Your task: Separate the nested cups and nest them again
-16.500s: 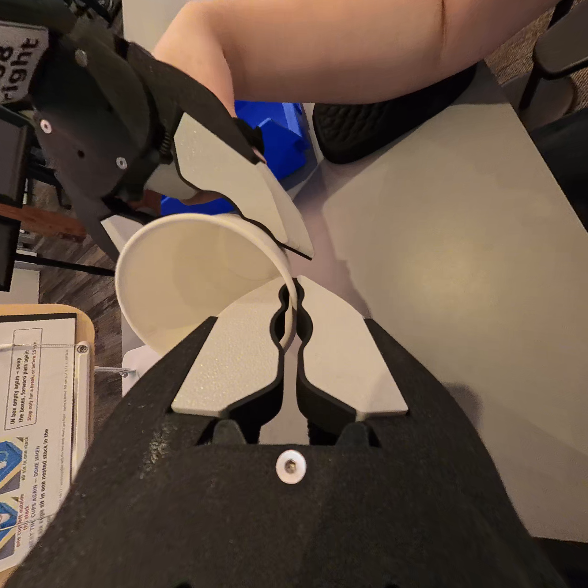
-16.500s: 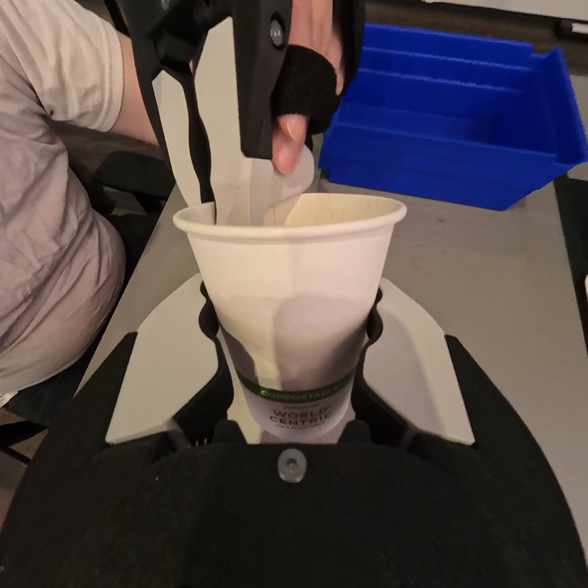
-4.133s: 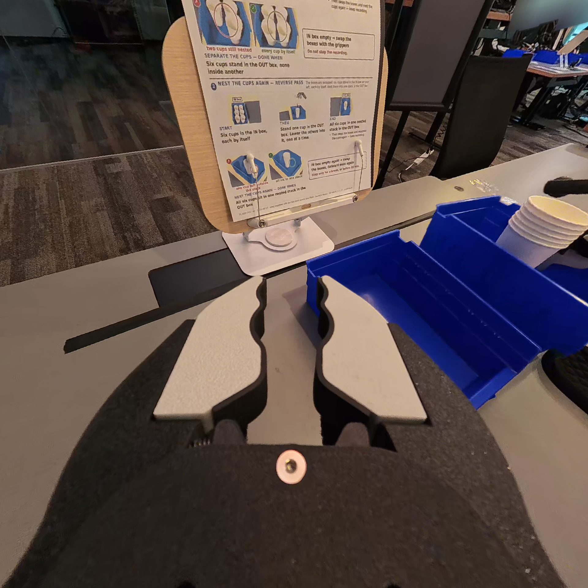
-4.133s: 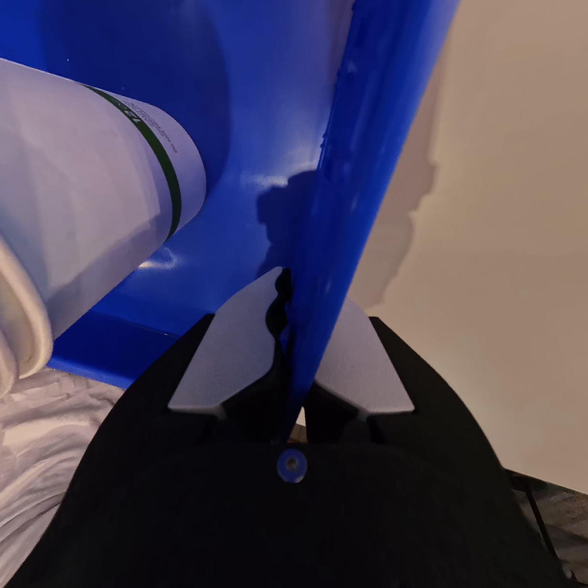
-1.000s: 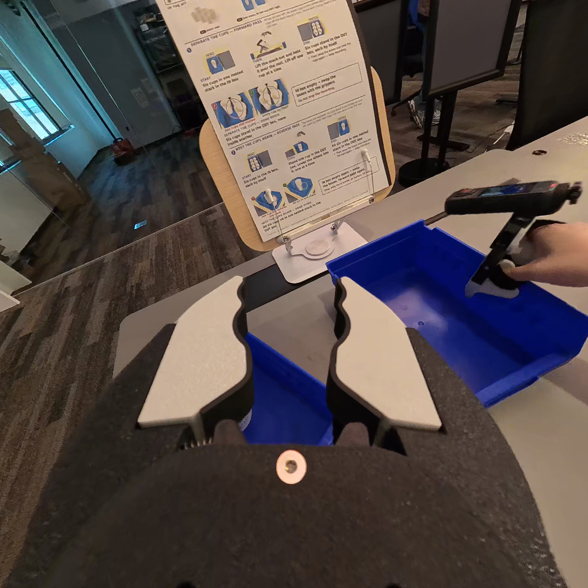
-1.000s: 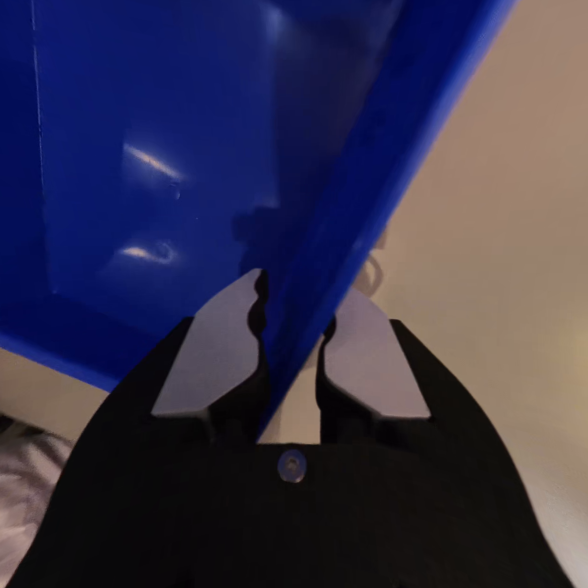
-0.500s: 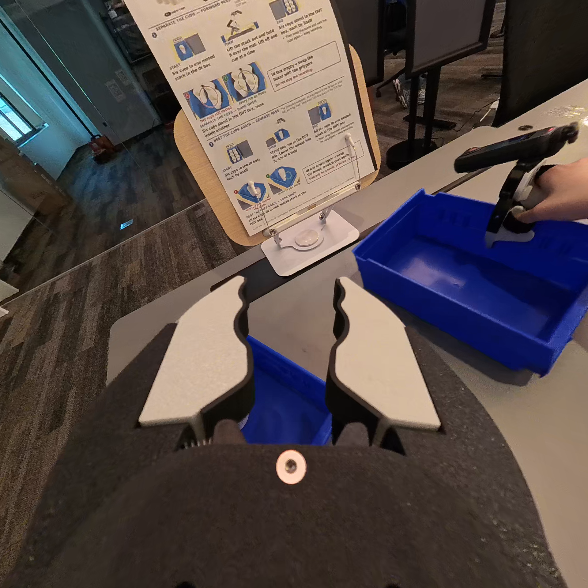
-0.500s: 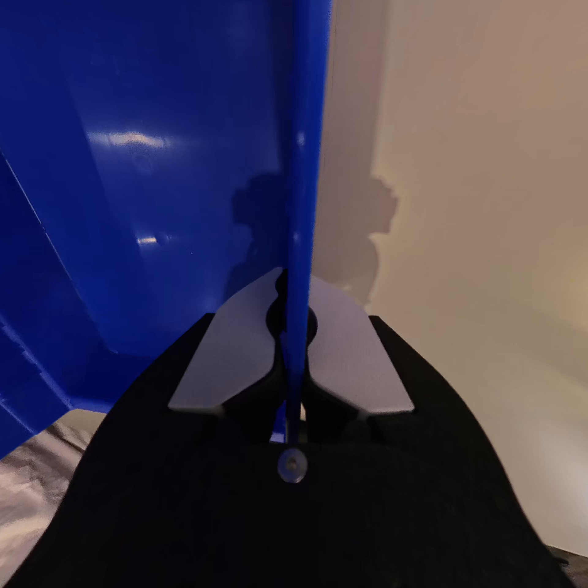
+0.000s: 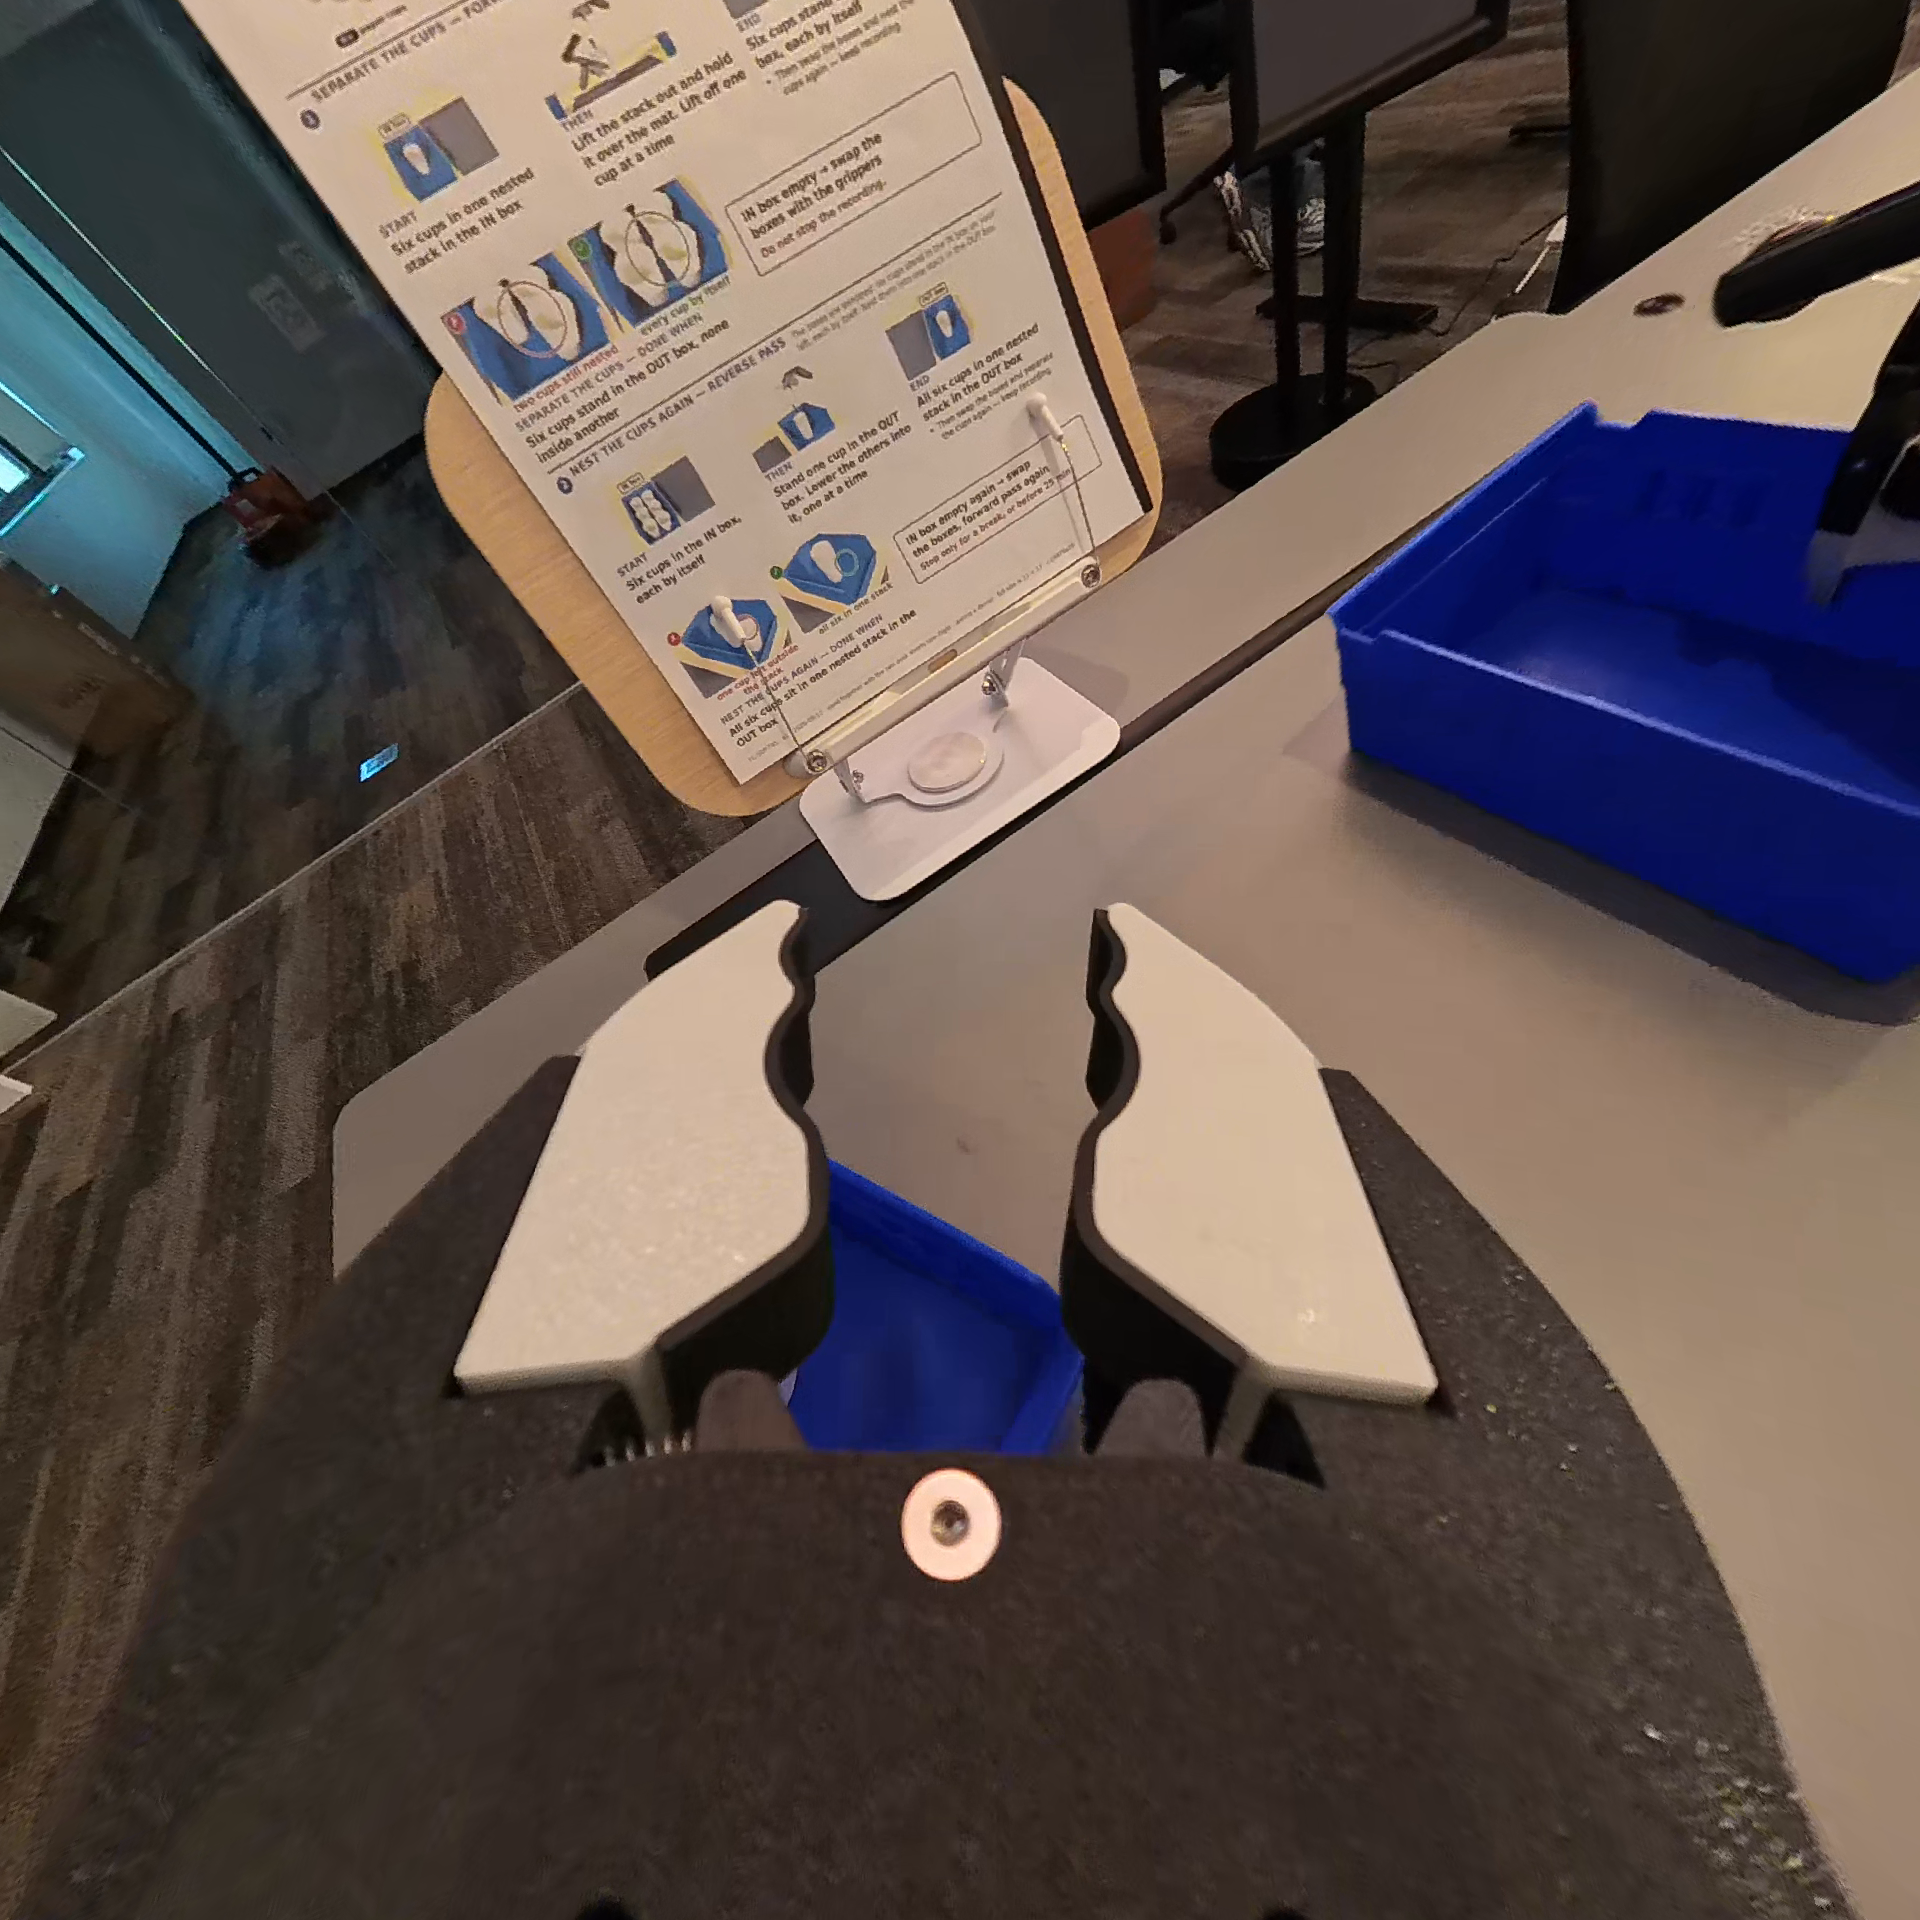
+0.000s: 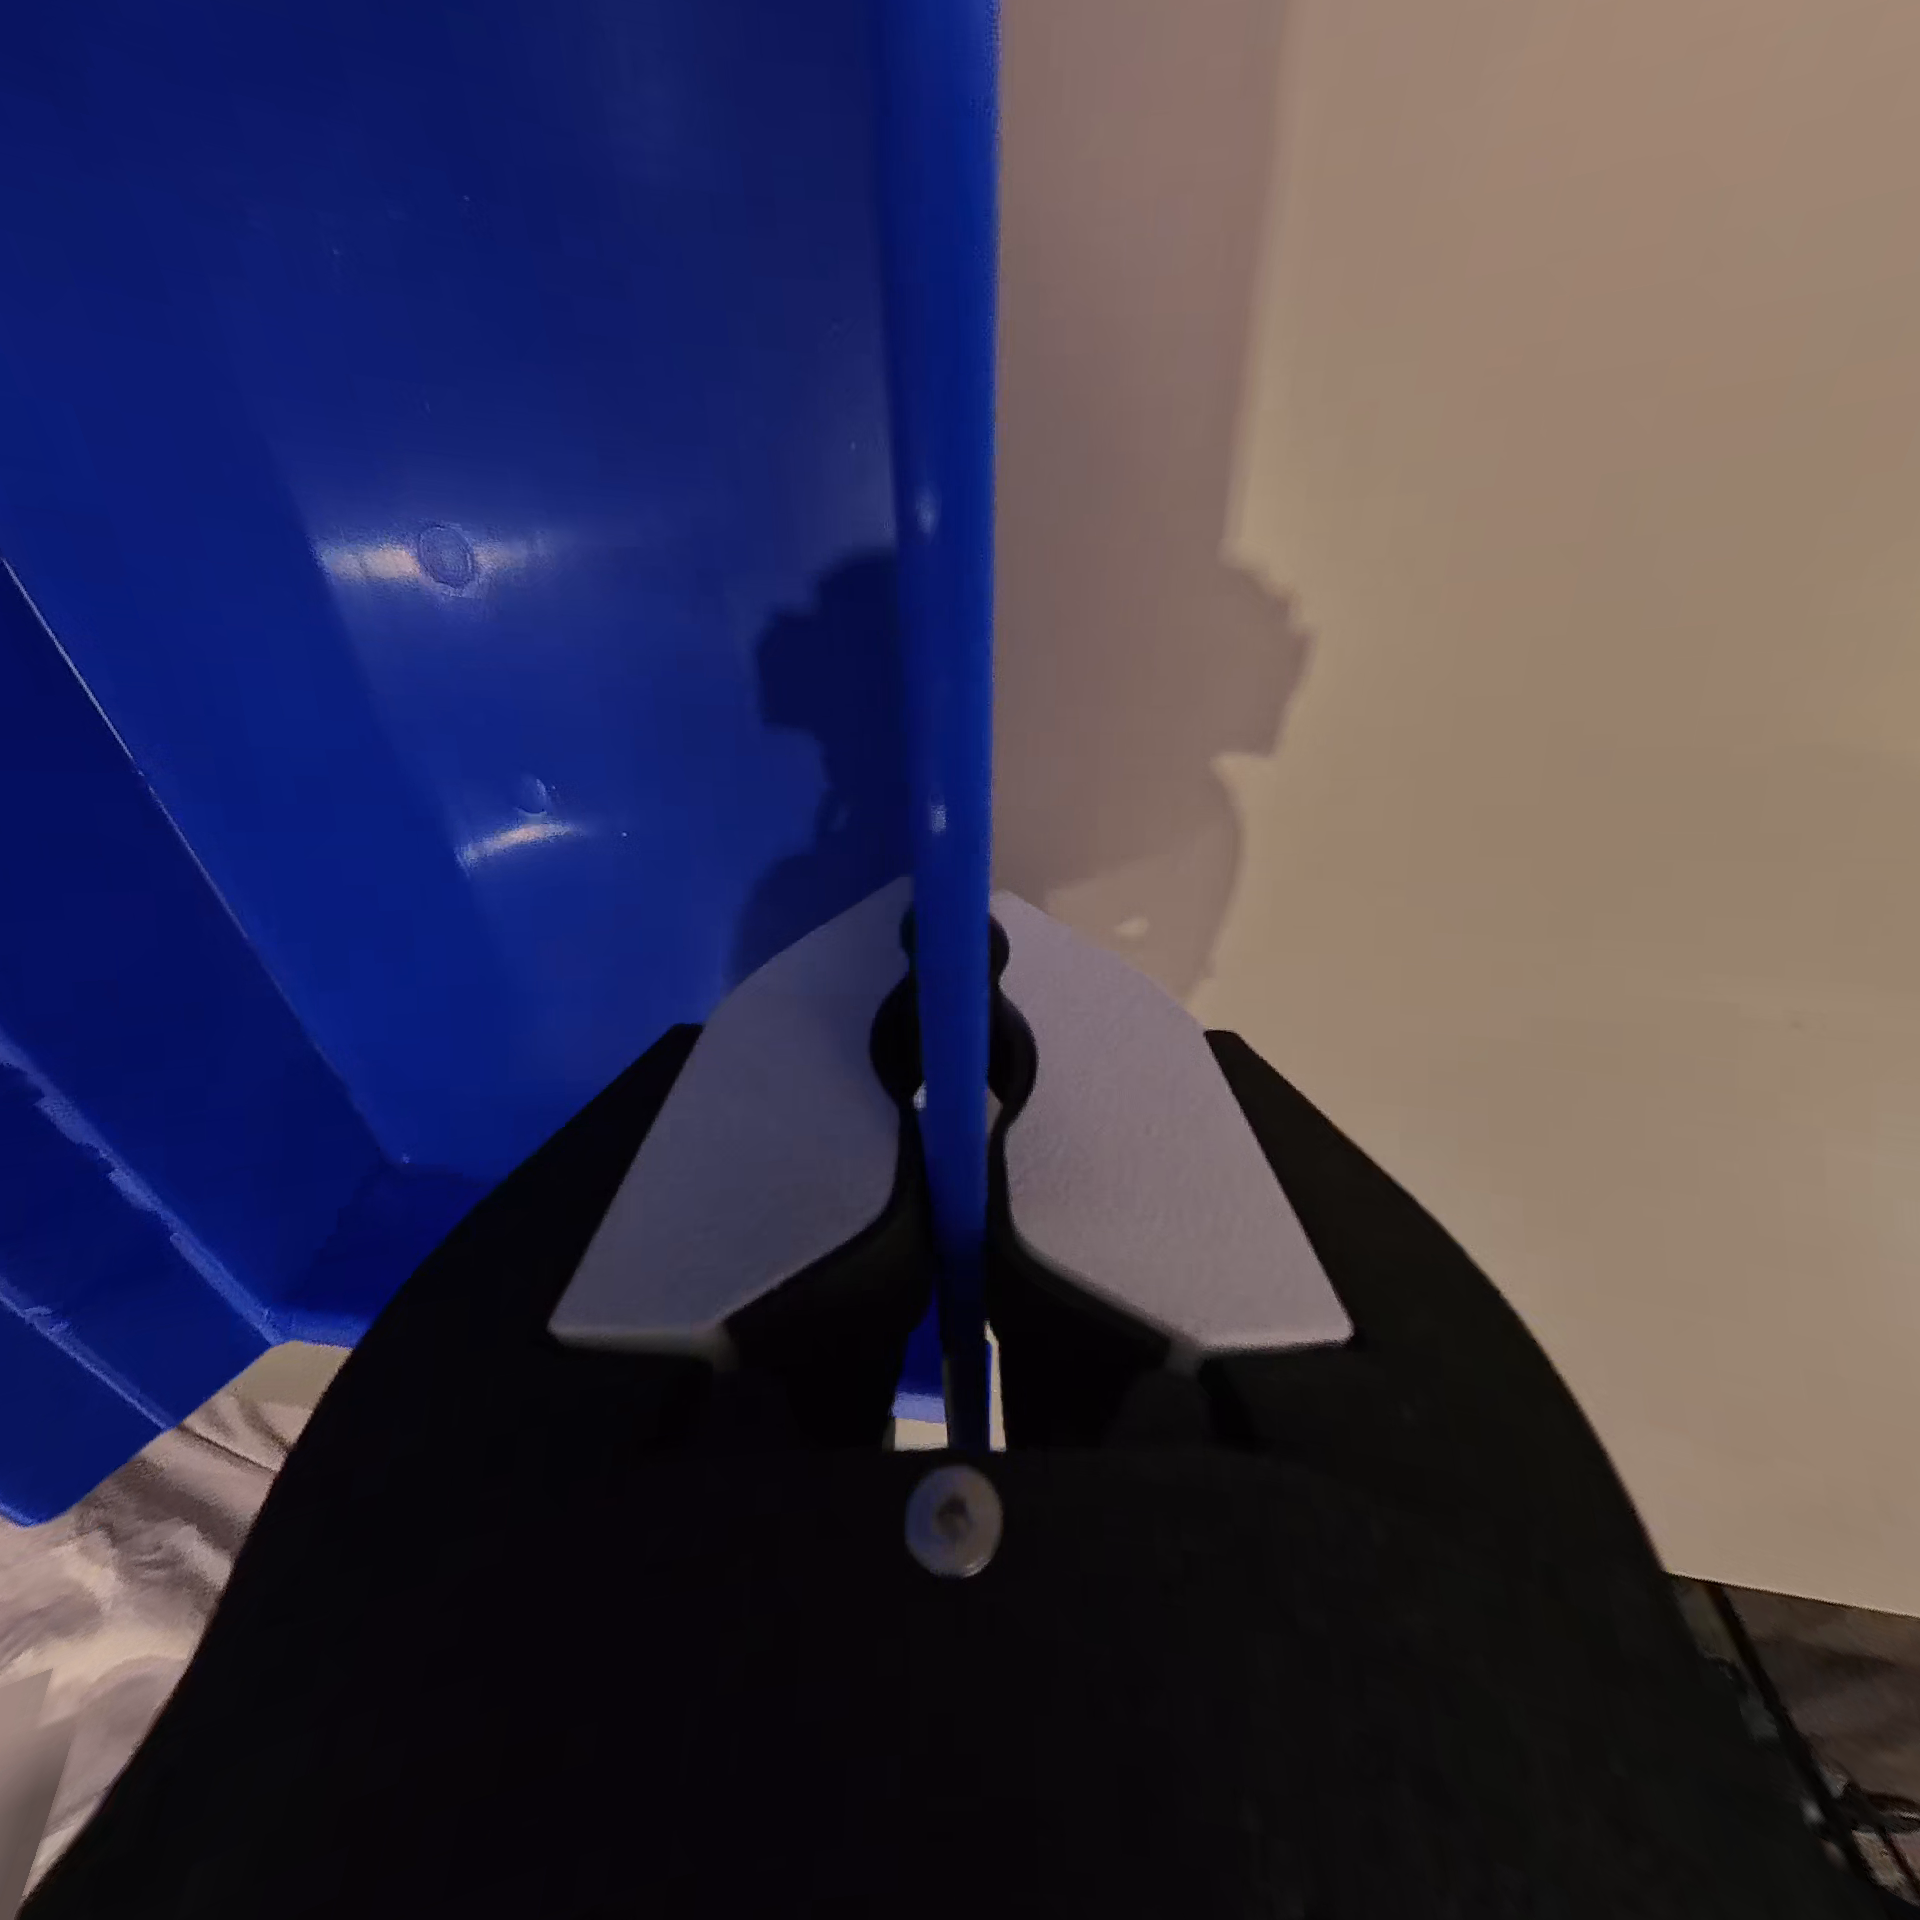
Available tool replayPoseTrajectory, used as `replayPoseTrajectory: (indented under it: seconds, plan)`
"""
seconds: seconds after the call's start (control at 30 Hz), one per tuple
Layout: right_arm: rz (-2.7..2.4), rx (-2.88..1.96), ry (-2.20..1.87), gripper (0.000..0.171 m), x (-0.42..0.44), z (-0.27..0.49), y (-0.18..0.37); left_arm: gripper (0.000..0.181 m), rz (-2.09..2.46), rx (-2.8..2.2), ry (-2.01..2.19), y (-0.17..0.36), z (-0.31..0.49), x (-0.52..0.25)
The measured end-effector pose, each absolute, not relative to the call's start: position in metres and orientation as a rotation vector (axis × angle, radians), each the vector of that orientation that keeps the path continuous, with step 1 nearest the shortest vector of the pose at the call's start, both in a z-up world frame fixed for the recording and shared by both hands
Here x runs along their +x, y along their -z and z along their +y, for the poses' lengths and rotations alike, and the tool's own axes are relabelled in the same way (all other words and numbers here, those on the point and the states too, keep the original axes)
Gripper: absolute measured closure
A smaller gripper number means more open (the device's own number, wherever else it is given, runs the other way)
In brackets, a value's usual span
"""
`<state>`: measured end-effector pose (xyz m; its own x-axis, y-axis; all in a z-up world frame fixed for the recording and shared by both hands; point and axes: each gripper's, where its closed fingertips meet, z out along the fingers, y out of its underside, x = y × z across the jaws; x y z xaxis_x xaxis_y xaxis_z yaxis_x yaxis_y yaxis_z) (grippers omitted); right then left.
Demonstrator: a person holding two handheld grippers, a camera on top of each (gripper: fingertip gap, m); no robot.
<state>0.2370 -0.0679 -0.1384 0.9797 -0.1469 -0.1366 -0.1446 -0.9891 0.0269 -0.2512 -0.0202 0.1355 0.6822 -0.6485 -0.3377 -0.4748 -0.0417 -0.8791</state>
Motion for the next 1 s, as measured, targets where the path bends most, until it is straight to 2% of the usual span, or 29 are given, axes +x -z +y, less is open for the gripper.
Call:
replayPoseTrajectory:
  seconds: [0.47,0.6,0.67,0.77,0.87,0.9,1.0]
  plan:
    - [-0.375,3.128,0.214,0.166,0.291,-0.089,0.139,0.131,1.014,-1.680,0.090,-0.117,-0.015,-0.210]
    - [-0.296,3.285,0.080,0.145,0.299,-0.076,0.129,0.128,0.954,-1.716,0.095,-0.120,-0.007,-0.229]
    - [-0.304,3.440,-0.017,0.131,0.304,-0.061,0.106,0.125,0.897,-1.715,0.108,-0.126,-0.002,-0.237]
    - [-0.228,3.741,-0.345,0.120,0.305,-0.038,0.044,0.123,0.834,-1.707,0.074,-0.132,0.007,-0.247]
    - [0.043,4.035,-0.710,0.115,0.271,-0.022,-0.027,0.123,0.785,-1.706,0.039,-0.135,0.015,-0.255]
    - [0.142,4.122,-0.791,0.107,0.255,-0.020,-0.044,0.123,0.767,-1.709,0.025,-0.135,0.018,-0.257]
    - [0.501,4.340,-0.766,0.096,0.197,-0.013,-0.073,0.123,0.728,-1.717,-0.014,-0.136,0.024,-0.265]
